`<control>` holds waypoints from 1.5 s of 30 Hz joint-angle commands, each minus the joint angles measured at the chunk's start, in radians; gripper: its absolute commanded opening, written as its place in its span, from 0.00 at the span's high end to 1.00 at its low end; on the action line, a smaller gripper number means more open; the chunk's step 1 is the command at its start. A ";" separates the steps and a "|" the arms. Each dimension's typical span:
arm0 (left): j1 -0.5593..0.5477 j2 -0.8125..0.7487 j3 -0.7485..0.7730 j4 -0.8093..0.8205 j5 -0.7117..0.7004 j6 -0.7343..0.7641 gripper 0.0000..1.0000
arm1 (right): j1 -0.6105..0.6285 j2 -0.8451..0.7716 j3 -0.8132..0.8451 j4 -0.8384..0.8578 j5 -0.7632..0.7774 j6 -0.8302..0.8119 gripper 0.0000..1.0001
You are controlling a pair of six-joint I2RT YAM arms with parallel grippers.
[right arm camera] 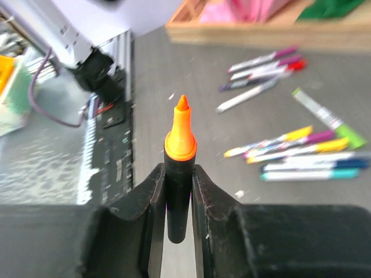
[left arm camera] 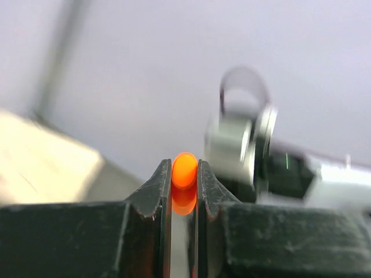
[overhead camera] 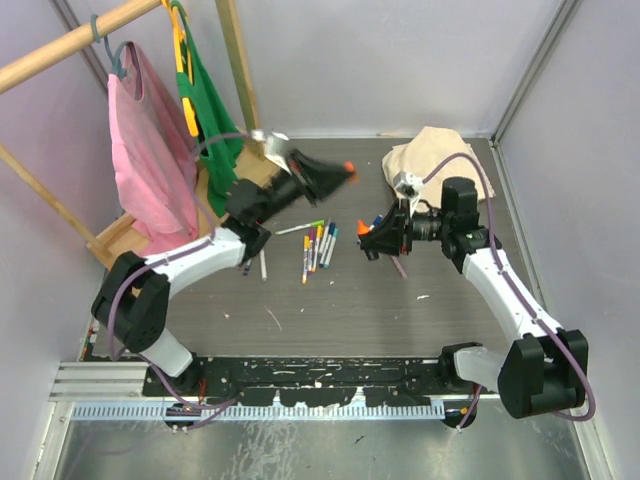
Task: Open the pen caps
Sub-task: Open the pen cap from the pen, then place the pen cap at the center of the board.
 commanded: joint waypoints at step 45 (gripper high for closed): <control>0.180 -0.286 -0.257 -0.650 -0.347 0.202 1.00 | -0.072 0.020 0.027 -0.350 0.543 -0.172 0.99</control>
